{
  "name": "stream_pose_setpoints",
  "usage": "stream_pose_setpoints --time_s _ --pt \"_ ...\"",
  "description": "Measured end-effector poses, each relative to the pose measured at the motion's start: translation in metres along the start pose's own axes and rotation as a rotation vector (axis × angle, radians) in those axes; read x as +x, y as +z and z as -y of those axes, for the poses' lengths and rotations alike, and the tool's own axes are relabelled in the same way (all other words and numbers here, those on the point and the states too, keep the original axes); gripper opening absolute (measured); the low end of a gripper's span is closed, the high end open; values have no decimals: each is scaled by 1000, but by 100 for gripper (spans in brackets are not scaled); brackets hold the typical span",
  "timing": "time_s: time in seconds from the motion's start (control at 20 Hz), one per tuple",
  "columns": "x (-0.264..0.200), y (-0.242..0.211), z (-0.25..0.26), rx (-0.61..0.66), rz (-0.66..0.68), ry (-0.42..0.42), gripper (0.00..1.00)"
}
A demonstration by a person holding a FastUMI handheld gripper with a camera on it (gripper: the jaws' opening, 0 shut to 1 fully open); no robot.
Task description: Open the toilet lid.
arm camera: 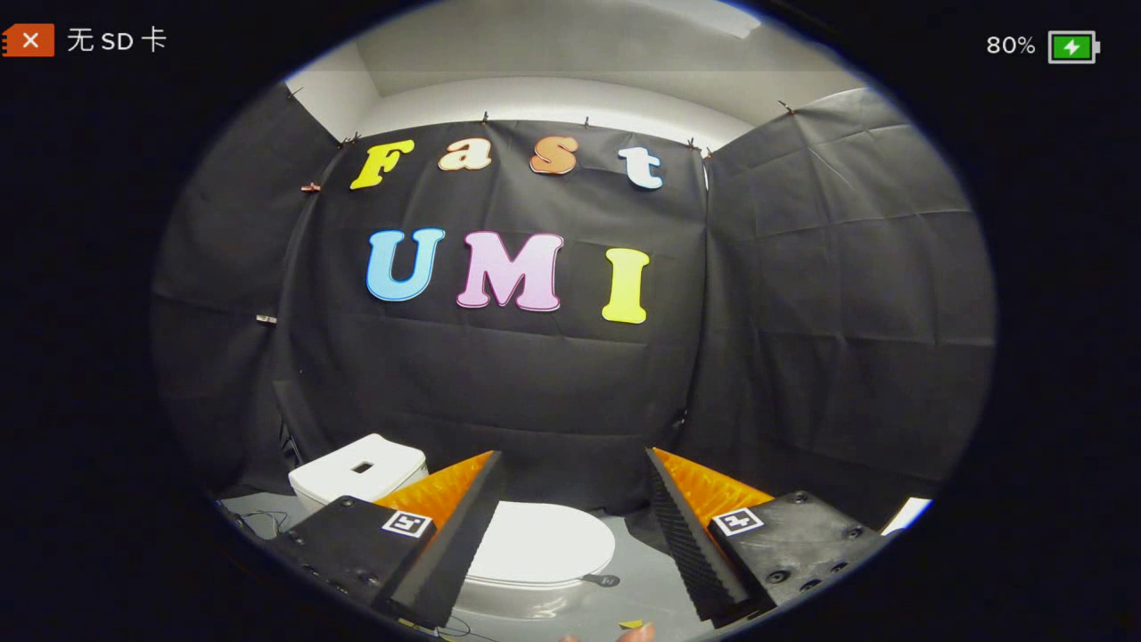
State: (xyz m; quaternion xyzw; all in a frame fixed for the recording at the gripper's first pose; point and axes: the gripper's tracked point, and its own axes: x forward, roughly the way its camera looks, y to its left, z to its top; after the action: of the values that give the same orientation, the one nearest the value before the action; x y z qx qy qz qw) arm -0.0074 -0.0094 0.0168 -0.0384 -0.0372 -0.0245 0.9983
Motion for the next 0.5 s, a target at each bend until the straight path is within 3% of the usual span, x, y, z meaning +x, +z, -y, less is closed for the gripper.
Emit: stream_pose_setpoints --time_s 0.5 --pt "-5 16 8 -6 56 0 98"
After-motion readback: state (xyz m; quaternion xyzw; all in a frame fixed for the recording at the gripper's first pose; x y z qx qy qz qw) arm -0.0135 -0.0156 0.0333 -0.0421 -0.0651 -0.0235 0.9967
